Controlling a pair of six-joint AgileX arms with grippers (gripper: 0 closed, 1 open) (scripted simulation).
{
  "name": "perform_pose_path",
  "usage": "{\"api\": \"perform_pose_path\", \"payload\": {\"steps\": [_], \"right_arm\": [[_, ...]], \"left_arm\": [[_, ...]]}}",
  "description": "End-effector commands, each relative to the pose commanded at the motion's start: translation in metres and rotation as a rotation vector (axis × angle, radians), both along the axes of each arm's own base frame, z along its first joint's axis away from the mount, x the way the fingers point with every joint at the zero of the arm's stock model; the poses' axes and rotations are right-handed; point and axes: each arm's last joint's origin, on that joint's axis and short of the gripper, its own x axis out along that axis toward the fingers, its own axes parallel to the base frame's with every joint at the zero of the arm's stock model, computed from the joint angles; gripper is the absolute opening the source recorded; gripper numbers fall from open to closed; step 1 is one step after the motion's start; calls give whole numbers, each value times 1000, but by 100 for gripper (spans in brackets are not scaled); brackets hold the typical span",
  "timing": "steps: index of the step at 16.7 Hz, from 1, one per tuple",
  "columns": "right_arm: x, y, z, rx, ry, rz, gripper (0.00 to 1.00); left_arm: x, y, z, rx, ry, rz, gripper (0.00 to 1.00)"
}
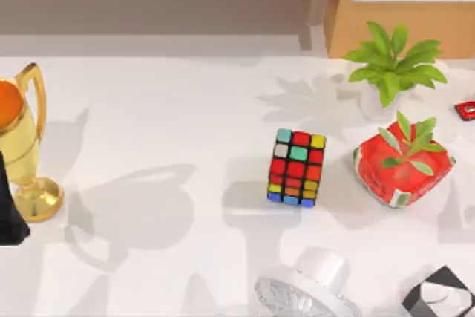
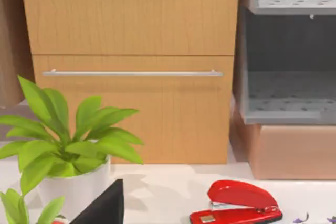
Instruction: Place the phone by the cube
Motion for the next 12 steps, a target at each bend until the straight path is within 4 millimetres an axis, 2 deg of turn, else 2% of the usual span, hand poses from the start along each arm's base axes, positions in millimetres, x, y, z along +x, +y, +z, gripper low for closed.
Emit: {"api": "perform_pose_path", "payload": {"steps": [3, 5, 8, 12], "right_arm": [[0, 0, 0, 0, 0, 0, 100], [0, 0, 0, 0, 0, 0, 100], [0, 0, 0, 0, 0, 0, 100], [0, 0, 0, 0, 0, 0, 100]], "left_arm": [[0, 0, 0, 5, 15, 4, 100], [2, 3, 1, 26, 89, 23, 100], [6, 10, 1, 73, 319, 67, 100], [22, 29, 10, 113, 731, 145, 100]]}}
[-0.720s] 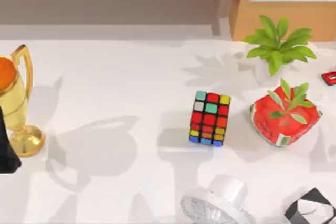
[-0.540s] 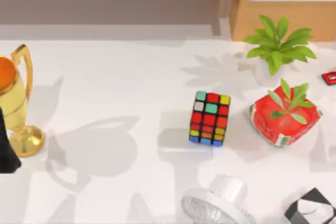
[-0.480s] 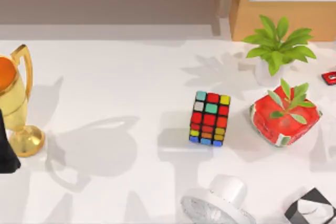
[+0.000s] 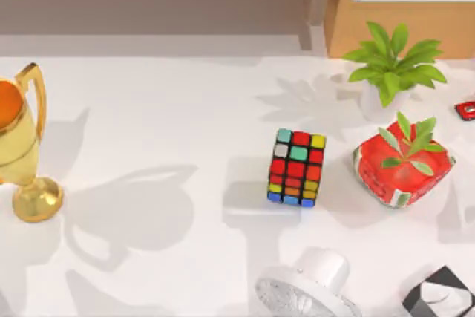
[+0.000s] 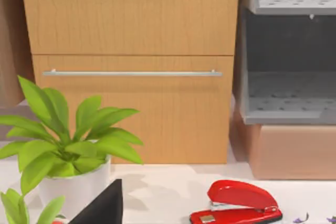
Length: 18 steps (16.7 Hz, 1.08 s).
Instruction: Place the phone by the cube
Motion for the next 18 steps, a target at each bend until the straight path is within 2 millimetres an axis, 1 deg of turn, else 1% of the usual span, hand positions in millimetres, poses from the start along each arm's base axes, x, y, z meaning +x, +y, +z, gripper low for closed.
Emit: {"api": "perform_pose_path", "payload": {"steps": [2, 4, 6, 8, 11, 13, 15, 18], "right_arm": [[0, 0, 0, 0, 0, 0, 100], [0, 0, 0, 0, 0, 0, 100], [0, 0, 0, 0, 0, 0, 100], [0, 0, 0, 0, 0, 0, 100], [0, 0, 0, 0, 0, 0, 100], [0, 0, 0, 0, 0, 0, 100], [0, 0, 0, 0, 0, 0, 100], [0, 0, 0, 0, 0, 0, 100]], "left_arm": [[17, 15, 6, -2, 206, 37, 100], [39, 35, 8, -19, 399, 55, 100], [64, 58, 5, -47, 562, 49, 100], [89, 80, -2, -74, 677, 18, 100], [122, 106, -14, -106, 775, -56, 100], [137, 117, -20, -118, 806, -107, 100], [147, 122, -23, -121, 817, -146, 100], [151, 123, -24, -120, 818, -161, 100]]}}
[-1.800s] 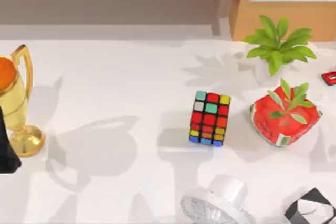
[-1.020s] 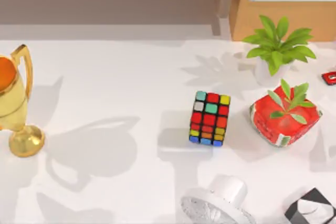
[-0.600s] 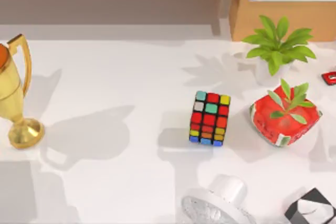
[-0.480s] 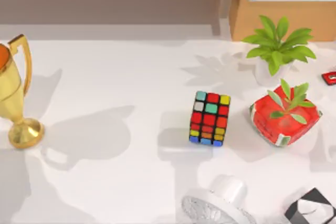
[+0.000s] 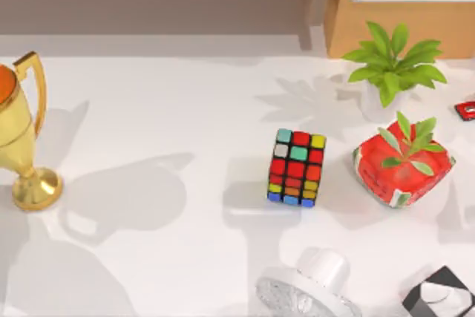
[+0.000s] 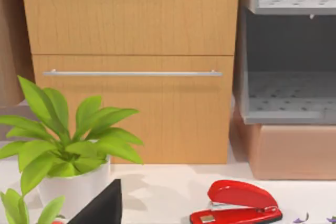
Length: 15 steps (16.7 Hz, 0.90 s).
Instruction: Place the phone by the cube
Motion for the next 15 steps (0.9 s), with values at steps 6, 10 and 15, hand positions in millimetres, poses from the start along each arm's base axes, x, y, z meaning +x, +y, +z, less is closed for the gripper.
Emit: {"api": "perform_pose_path", "payload": {"steps": [6, 10, 15], "right_arm": [[0, 0, 0, 0, 0, 0, 100], [0, 0, 0, 0, 0, 0, 100], [0, 0, 0, 0, 0, 0, 100]], "left_arm": [[0, 0, -11, -1, 2, 0, 100], [1, 0, -37, 1, -2, 0, 100], [1, 0, -40, 0, 0, 0, 92]]}}
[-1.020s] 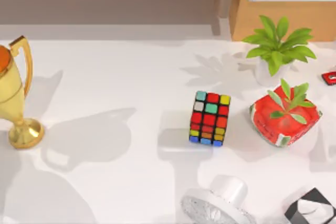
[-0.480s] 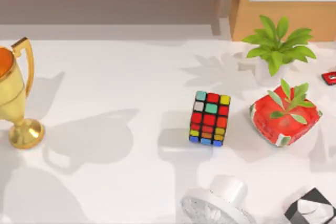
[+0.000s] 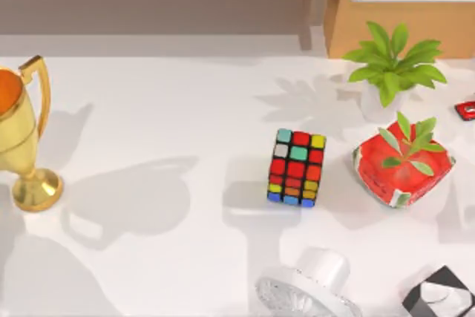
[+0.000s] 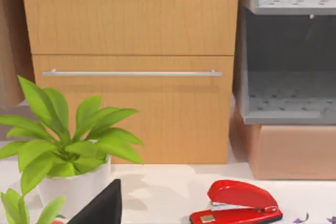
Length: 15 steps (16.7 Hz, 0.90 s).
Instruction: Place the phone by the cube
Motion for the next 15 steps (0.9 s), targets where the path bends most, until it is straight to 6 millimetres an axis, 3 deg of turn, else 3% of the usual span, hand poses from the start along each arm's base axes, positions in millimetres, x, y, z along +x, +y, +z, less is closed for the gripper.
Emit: {"api": "perform_pose_path", "payload": {"steps": [12, 15], "right_arm": [[0, 0, 0, 0, 0, 0, 100], [0, 0, 0, 0, 0, 0, 100]], "left_arm": [[0, 0, 0, 0, 0, 0, 2], [0, 0, 0, 0, 0, 0, 0]]}}
